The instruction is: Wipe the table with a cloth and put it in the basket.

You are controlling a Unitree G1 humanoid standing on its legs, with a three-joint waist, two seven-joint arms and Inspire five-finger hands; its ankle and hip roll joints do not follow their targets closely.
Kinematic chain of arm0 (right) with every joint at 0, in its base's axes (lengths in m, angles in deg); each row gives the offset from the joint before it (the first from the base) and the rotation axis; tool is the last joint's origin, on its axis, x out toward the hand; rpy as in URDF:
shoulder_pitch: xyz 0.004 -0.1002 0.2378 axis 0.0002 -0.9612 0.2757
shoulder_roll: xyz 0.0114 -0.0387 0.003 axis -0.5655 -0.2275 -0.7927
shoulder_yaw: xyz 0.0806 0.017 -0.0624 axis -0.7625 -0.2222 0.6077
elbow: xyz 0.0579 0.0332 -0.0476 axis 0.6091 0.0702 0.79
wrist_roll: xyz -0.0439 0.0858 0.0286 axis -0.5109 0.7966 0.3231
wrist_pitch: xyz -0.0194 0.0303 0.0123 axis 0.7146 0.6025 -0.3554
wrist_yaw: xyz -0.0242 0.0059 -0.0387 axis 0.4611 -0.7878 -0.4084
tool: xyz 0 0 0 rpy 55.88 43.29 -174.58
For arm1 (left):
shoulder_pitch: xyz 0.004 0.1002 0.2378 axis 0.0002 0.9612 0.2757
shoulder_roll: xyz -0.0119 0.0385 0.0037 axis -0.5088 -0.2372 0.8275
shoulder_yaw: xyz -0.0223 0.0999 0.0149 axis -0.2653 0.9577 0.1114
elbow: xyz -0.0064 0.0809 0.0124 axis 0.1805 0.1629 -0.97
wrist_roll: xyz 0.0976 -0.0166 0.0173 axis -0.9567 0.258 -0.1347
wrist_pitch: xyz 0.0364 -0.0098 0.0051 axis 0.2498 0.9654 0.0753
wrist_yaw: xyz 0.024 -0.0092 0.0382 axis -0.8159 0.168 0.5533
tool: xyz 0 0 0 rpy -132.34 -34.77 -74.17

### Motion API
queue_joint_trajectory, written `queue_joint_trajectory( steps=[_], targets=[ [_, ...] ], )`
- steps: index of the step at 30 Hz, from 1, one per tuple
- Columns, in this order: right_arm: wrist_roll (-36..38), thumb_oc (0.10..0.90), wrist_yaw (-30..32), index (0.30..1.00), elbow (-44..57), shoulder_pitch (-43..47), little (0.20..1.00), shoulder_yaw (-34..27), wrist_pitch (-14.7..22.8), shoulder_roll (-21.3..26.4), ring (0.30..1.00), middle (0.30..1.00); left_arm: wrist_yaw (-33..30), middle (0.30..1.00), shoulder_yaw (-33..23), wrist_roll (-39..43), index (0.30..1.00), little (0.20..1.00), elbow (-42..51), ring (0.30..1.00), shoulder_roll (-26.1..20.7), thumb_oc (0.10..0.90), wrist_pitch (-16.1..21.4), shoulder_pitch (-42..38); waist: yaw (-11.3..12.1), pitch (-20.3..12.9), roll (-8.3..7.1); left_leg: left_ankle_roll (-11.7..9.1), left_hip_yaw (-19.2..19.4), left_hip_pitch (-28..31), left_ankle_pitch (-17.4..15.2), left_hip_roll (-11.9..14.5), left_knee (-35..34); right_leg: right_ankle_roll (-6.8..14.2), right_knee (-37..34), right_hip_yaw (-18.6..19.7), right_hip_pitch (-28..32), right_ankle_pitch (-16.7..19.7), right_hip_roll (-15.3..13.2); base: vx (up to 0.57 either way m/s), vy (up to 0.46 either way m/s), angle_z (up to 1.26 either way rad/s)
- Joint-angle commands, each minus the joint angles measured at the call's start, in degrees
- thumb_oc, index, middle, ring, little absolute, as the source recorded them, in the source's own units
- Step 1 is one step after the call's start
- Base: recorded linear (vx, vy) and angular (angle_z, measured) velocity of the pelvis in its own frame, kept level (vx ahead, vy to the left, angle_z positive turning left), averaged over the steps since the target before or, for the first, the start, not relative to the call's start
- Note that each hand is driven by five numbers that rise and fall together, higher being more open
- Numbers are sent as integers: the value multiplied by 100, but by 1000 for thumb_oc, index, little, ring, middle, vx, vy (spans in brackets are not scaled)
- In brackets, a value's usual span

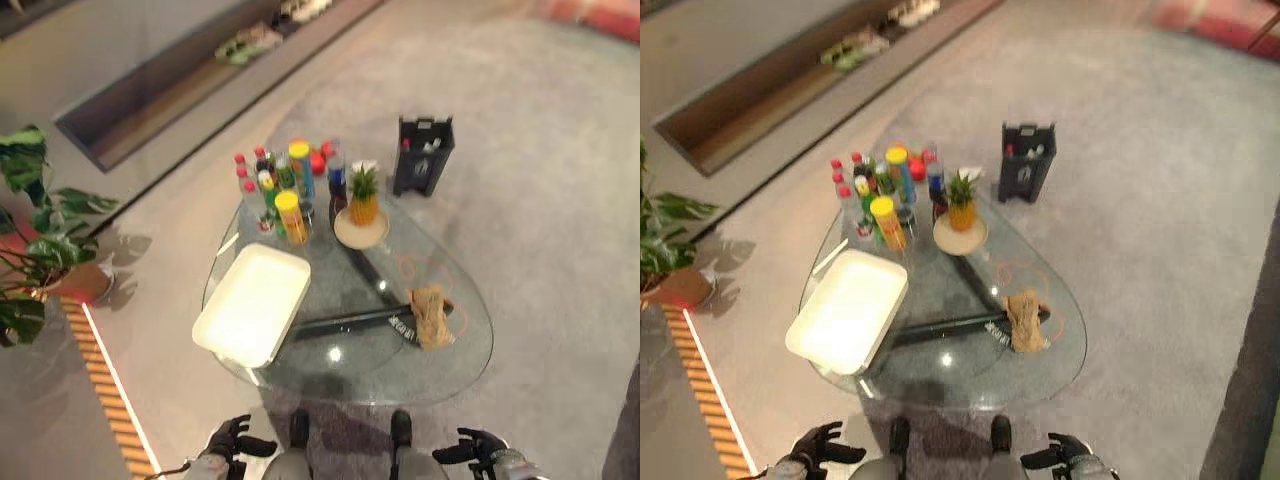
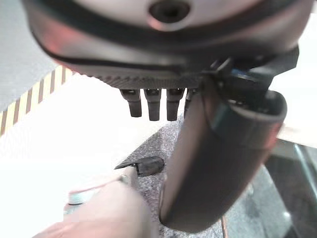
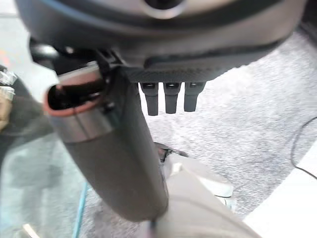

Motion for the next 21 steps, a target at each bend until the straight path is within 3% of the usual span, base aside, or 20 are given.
queue_joint_trajectory(
  steps=[1,11,21],
  targets=[
    [269,800,55,900,-40,288,900,267,117,3,900,900,-342,900,37,473,900,900,-46,900,-312,800,424,-637,-78,426,-248,318,78,-179,-100,-306,-19,-1,-10,49,-260,219,-205,-112,-25,-3],
    [841,800,445,900,264,1037,900,424,321,186,900,900,-647,900,271,1112,900,900,293,900,-630,800,490,-1535,-125,1159,-279,263,-13,-1089,109,-336,245,-25,589,176,-1261,188,-255,-110,-24,0],
    [1158,800,839,900,437,1568,900,241,532,403,900,900,-766,900,-37,1724,900,900,198,900,-831,800,483,-1825,-114,1459,-301,307,-105,-2345,-183,-518,1650,-77,1614,207,-2335,-41,-338,-94,-31,2]
  ],
)
